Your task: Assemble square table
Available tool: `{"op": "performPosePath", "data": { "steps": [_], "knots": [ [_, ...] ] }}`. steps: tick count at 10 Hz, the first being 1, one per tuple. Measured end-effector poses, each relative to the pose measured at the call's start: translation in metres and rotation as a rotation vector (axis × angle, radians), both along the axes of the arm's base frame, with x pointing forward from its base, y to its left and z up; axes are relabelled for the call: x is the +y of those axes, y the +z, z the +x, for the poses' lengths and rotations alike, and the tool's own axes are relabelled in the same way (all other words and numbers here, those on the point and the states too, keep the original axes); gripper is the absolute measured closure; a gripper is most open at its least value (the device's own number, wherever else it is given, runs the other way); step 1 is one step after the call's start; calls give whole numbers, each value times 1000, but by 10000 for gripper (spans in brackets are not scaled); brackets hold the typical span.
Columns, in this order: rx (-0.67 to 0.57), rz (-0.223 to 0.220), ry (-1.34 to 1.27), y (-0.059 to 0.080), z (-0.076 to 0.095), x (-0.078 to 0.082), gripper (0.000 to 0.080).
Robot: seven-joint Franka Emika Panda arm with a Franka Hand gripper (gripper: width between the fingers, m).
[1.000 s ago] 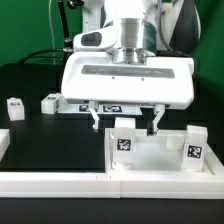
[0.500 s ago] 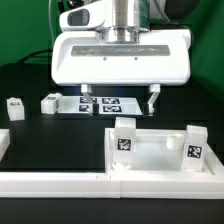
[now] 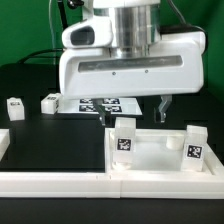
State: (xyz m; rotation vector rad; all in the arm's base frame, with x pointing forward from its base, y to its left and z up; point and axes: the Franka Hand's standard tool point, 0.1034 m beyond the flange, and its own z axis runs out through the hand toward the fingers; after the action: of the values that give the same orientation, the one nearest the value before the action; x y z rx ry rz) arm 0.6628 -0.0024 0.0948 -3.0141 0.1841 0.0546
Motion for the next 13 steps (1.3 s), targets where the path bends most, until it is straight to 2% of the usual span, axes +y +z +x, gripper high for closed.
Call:
{"op": "performPosePath", "data": {
  "steps": [1, 2, 6, 7, 8, 9, 10, 12, 13],
  "knots": [
    [-12, -8, -3, -6, 9, -4, 150],
    [-20, -13, -5, -11, 10, -5, 150],
    [-41, -20, -37, -13, 13, -7, 150],
    [-41, -20, -38, -13, 13, -7, 277],
    [-32, -17, -117, -13, 13, -6, 277],
    [-23, -17, -199, -13, 13, -6, 440],
    [-14, -19, -262, -14, 13, -7, 507],
    [-7, -21, -401, -15, 13, -9, 507],
    [-21, -14, -570, -15, 12, -10, 507]
  ]
}}
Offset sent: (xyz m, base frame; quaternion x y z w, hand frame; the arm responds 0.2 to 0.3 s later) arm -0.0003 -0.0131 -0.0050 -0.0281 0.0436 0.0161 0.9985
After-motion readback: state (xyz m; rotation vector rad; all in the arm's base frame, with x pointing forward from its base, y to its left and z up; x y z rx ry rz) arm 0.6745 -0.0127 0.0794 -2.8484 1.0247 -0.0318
